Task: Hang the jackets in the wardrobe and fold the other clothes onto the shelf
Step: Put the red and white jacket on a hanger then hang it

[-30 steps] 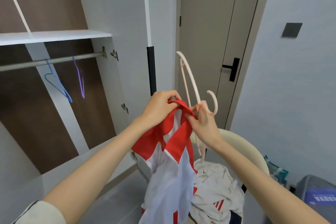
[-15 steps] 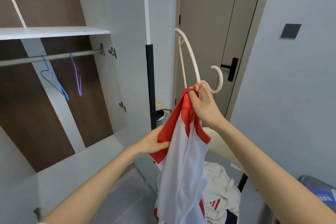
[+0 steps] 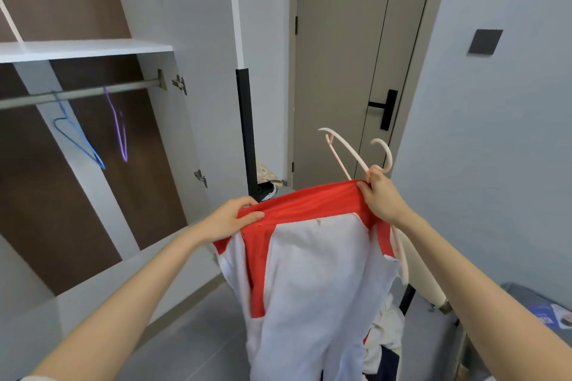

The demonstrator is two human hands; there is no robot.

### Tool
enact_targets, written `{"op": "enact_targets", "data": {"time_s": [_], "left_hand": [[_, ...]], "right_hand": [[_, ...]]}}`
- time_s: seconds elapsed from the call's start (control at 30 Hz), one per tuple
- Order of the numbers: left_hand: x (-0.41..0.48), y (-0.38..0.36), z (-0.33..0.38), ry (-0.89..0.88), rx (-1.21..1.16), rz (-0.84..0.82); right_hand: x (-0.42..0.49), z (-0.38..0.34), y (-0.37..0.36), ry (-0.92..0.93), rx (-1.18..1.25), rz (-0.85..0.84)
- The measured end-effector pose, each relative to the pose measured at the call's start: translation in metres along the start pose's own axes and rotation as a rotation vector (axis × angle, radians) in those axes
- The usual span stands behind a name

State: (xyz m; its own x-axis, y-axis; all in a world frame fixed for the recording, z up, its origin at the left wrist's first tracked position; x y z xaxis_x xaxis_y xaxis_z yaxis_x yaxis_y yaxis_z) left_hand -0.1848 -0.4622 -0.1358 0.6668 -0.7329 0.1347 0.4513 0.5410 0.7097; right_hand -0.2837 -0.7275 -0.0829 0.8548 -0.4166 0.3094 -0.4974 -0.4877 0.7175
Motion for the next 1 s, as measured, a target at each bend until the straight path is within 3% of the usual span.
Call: {"op": "enact_targets", "data": {"time_s": [0.13, 0.23, 0.43, 0.63, 0.77, 1.0], "left_hand": [[-0.005, 0.022, -0.015, 0.085, 0.150, -0.138], [-0.005, 0.034, -0.021, 0.101, 0.150, -0.061], [0.007, 0.053, 0.007, 0.094, -0.167, 0.164], [0.033, 0.056, 0.015, 0.097, -0.024, 0.207], [0.034, 0.055, -0.017, 0.222, 0.054, 0.271], [0.036, 0.028, -0.033, 0.255, -0.007, 0.259]], "right_hand": [[0.001, 0.008, -0.002, -0.054, 0.034, 0.040], [0.003, 0.007, -0.012, -0.062, 0.016, -0.011], [0.002, 0.007, -0.030, -0.113, -0.006, -0.175], [-0.020, -0.021, -0.022, 0.005, 0.092, -0.197], [-0.038, -0.017, -0.024, -0.053, 0.248, -0.216], [-0.061, -0.008, -0.053, -0.089, 0.198, -0.360]]}}
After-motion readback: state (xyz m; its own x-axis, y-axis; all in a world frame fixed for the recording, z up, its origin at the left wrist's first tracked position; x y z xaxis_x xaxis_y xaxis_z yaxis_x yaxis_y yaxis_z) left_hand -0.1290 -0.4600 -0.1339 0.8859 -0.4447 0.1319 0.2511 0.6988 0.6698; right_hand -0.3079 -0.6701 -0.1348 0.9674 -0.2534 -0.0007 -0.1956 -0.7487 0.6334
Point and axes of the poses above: each hand's wrist, its own x-axis towards the middle knuckle, its own y-axis out of the back of the hand, z = x × y, the point moved 10 cm from there along x, towards the middle knuckle, and after that the axes turned 3 degrees about -y, right-handed, at the moved point
